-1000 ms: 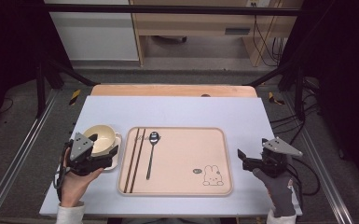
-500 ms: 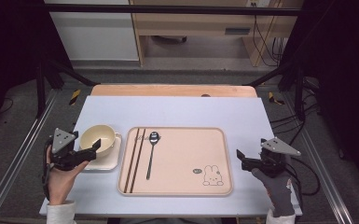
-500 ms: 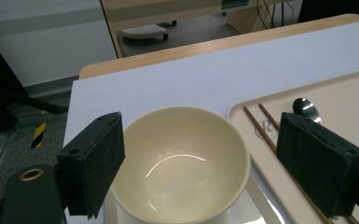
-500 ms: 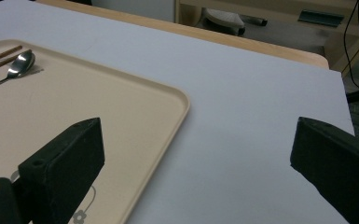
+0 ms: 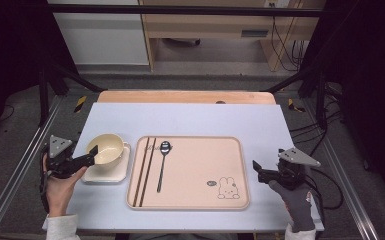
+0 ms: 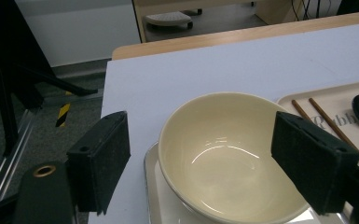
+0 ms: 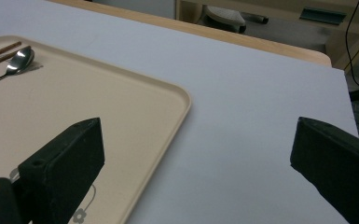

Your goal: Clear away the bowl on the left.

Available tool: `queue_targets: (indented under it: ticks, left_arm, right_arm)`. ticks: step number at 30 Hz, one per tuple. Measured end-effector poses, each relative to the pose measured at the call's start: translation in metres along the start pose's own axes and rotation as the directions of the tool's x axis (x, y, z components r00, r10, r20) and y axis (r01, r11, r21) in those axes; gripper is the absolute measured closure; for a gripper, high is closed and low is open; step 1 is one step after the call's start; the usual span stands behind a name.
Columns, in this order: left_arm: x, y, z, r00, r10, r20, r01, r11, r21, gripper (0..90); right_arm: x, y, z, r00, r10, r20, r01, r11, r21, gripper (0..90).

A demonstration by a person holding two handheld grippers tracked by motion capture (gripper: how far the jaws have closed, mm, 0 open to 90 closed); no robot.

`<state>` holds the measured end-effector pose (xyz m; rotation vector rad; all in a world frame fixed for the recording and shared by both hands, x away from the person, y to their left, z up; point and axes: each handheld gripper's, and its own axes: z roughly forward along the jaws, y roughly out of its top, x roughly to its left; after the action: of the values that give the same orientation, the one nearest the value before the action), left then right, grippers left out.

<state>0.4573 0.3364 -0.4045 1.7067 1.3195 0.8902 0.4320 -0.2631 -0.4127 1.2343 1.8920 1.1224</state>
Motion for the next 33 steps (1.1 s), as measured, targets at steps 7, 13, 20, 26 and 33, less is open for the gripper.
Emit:
queue_targets:
  ticks: [7, 13, 20, 26, 33]
  left_arm:
    - [0.005, -0.001, 0.013, 0.9993, 0.023, -0.028, -0.022, 0.9993, 0.029, 26.0]
    - [0.013, -0.007, 0.024, 0.9995, 0.006, -0.031, -0.005, 0.9984, 0.056, 34.4]
    - [0.016, -0.015, 0.038, 0.9998, -0.012, -0.013, 0.014, 0.9949, 0.1, 43.8]
    - [0.018, -0.02, 0.048, 0.9998, -0.017, -0.012, 0.019, 0.9893, 0.145, 51.5]
    - [0.022, -0.022, 0.055, 0.9994, -0.034, -0.009, 0.035, 0.9833, 0.178, 62.0]
  right_arm:
    - [0.0, 0.0, 0.001, 1.0, -0.003, 0.002, 0.003, 1.0, 0.004, 3.0]
    - [0.001, 0.0, 0.001, 1.0, 0.003, -0.002, -0.003, 1.0, 0.009, 3.1]
    - [0.001, -0.001, 0.002, 1.0, -0.004, 0.001, 0.004, 1.0, 0.014, 3.0]
    - [0.001, -0.001, 0.002, 1.0, -0.004, 0.002, 0.004, 1.0, 0.009, 3.0]
    - [0.001, 0.0, 0.001, 1.0, -0.006, 0.002, 0.006, 1.0, 0.007, 3.1]
